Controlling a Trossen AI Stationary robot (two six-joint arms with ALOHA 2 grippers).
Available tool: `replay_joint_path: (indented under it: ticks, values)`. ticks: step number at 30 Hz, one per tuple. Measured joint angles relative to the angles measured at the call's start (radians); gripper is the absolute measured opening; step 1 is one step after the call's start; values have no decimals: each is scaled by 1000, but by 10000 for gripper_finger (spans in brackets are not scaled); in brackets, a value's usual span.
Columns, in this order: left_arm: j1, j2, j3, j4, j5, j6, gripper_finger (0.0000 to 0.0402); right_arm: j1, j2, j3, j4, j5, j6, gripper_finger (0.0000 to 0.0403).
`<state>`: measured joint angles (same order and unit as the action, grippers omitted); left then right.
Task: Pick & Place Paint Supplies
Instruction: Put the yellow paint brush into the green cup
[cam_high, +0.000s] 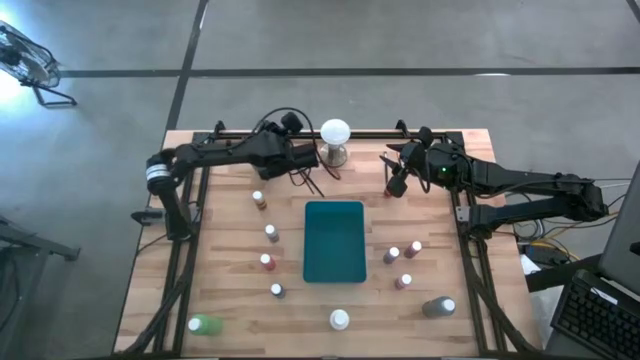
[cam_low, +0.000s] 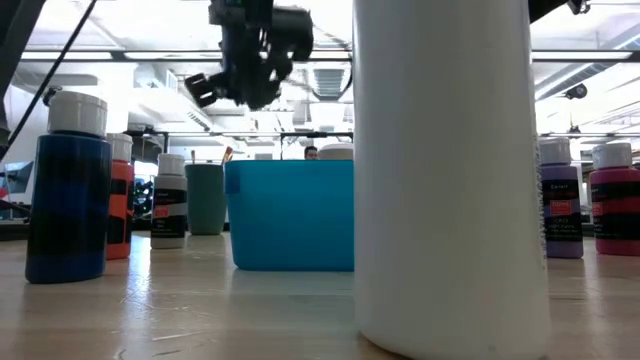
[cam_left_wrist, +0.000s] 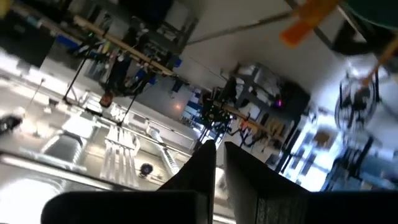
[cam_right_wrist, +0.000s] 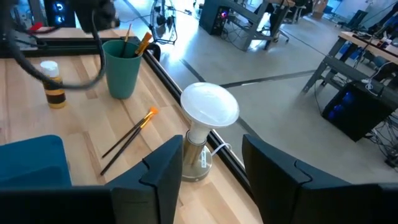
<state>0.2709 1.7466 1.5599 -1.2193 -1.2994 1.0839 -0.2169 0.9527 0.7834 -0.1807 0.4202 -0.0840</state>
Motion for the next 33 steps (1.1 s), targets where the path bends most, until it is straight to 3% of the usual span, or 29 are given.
replay_joint_path:
  ticks: [3, 5, 12, 17, 20, 26, 33]
  values:
    - [-18, -3, 55, -1, 31, -56, 37, 0, 0, 0, 0, 0, 3, 150]
    - [-24, -13, 83, 1, 105, -121, 37, 0, 0, 0, 0, 0, 3, 143]
    - [-31, -86, 115, 22, 546, -419, 37, 0, 0, 0, 0, 0, 6, 126]
    - [-19, -113, 110, 217, 821, -749, 37, 0, 0, 0, 14, 0, 6, 119]
    - [-7, -106, 108, 324, 930, -841, 37, 0, 0, 0, 21, 0, 7, 116]
    - [32, -90, 104, 282, 984, -746, 77, 0, -1, 0, -3, -1, 40, 109]
    - [66, -25, 75, 249, 942, -387, 160, 0, 0, 0, 24, -1, 28, 101]
